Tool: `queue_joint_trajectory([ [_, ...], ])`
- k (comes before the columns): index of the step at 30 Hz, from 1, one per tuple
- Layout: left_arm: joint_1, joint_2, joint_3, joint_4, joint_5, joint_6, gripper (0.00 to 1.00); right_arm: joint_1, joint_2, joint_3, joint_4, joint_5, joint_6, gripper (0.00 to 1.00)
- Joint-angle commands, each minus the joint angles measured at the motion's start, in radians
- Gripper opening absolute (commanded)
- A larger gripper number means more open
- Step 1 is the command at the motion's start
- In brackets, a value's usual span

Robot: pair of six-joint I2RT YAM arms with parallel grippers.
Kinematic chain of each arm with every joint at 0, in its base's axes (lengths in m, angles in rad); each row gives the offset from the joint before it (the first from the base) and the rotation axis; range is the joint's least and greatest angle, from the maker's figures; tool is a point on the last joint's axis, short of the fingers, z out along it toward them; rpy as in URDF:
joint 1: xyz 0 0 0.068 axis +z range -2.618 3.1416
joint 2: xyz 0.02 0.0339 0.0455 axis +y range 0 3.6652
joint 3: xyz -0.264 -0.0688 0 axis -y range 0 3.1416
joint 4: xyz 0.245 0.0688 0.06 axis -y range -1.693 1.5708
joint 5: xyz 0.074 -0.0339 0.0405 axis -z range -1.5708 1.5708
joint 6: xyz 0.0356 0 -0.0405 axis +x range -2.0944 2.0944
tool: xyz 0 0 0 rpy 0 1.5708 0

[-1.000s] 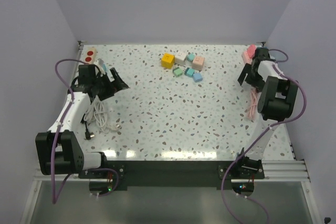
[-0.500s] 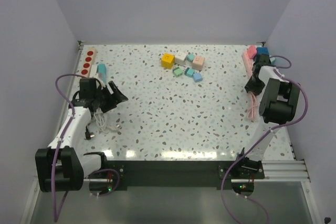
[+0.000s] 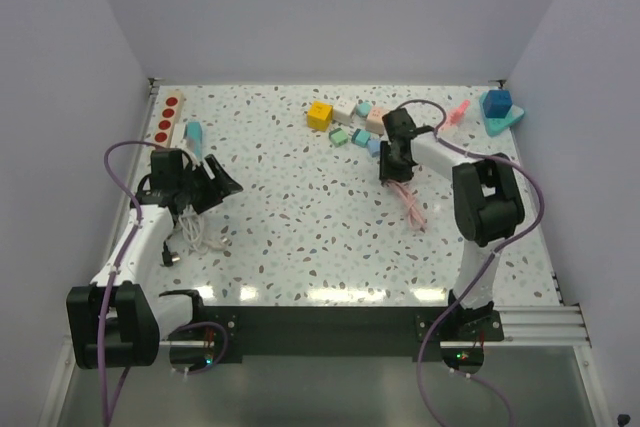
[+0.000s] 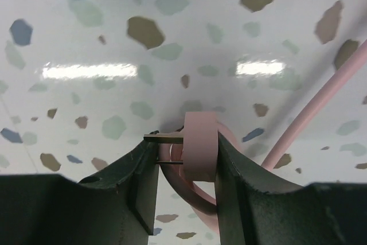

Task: Pull the plug off the socket

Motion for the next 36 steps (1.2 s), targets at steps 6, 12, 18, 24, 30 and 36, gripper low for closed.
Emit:
queue_joint_trajectory([
  [6, 0.0, -0.032, -0.014, 0.03, 0.051, 0.025, 0.73, 0.133, -0.154, -0.278, 0.004, -0.105, 0.214, 0.0],
  [12, -0.002, -0.053, -0.04, 0.039, 0.085, 0.042, 0.73, 0.33, -0.311, -0.439, 0.039, -0.193, 0.268, 0.0],
  [18, 0.0, -0.039, -0.072, 0.067, 0.109, 0.063, 0.74, 0.623, -0.347, -0.454, 0.06, -0.27, 0.34, 0.0],
  [24, 0.0, -0.033, -0.092, 0.078, 0.116, 0.085, 0.75, 0.867, -0.245, -0.379, 0.061, -0.346, 0.338, 0.0],
  [30, 0.0, -0.039, -0.119, 0.088, 0.123, 0.093, 0.75, 0.898, -0.274, -0.35, 0.064, -0.388, 0.282, 0.31],
  [36, 0.0, -0.027, -0.116, 0.107, 0.142, 0.091, 0.77, 0.849, -0.386, -0.165, -0.214, -0.08, 0.246, 0.92],
])
